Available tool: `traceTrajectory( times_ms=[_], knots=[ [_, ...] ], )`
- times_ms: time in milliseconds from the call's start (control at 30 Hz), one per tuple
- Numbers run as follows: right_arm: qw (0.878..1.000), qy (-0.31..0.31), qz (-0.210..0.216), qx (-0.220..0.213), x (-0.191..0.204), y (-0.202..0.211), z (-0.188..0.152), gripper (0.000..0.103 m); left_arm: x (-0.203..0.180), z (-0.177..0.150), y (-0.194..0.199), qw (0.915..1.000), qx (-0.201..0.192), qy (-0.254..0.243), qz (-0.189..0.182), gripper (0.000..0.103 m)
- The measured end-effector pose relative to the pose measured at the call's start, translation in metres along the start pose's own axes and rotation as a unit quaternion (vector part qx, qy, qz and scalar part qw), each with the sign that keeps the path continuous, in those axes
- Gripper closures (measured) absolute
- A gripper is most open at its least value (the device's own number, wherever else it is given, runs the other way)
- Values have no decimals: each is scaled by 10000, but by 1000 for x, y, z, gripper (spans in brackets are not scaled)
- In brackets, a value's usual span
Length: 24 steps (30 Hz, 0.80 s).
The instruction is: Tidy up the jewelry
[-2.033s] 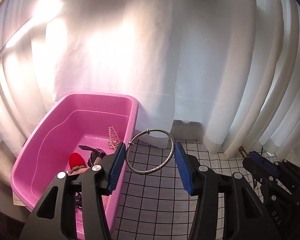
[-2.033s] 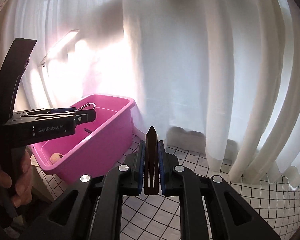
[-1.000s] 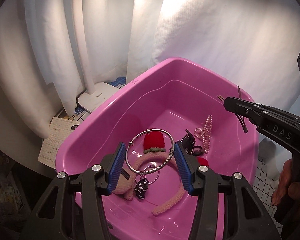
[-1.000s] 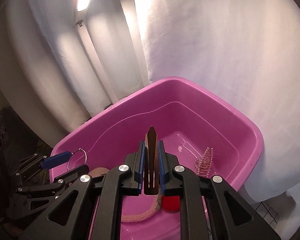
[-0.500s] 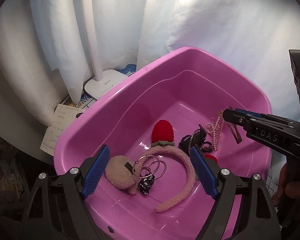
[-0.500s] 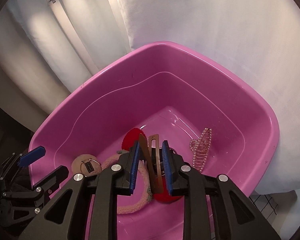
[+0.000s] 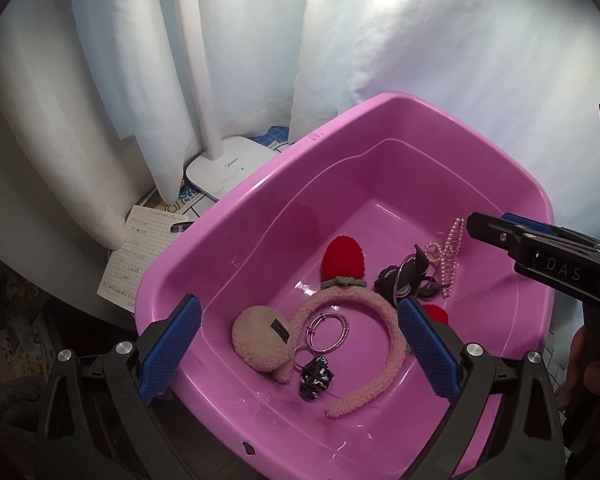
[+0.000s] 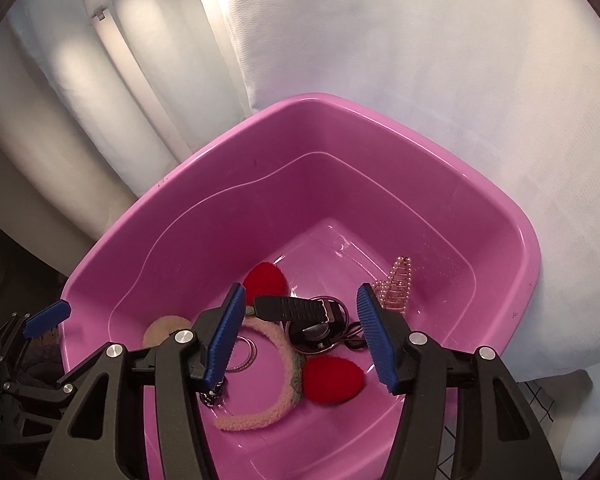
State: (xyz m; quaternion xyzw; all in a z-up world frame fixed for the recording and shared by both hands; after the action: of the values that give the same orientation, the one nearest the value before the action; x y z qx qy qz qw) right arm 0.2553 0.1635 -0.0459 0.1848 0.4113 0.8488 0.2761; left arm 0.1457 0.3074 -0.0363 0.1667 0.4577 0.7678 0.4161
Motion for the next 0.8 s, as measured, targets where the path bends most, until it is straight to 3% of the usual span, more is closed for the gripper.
traceTrajectory(
  times_ms=[800],
  knots=[
    [9999, 45, -98, -46, 11, 15, -6, 48, 6, -3, 10, 10000, -2, -43, -48, 6]
  ],
)
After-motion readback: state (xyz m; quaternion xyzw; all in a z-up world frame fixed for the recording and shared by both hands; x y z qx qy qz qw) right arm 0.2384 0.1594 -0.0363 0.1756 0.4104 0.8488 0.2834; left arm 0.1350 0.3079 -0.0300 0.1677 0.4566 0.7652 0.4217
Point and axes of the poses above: each gripper's, at about its wrist camera, not at the fingertips, and y roughly against the way its jaws point, x to its left, z to its top, the point moved 5 cm from there along -y, roughly the way its jaws point, and after that the axes turned 8 degrees about y, right-handed, at the moved point
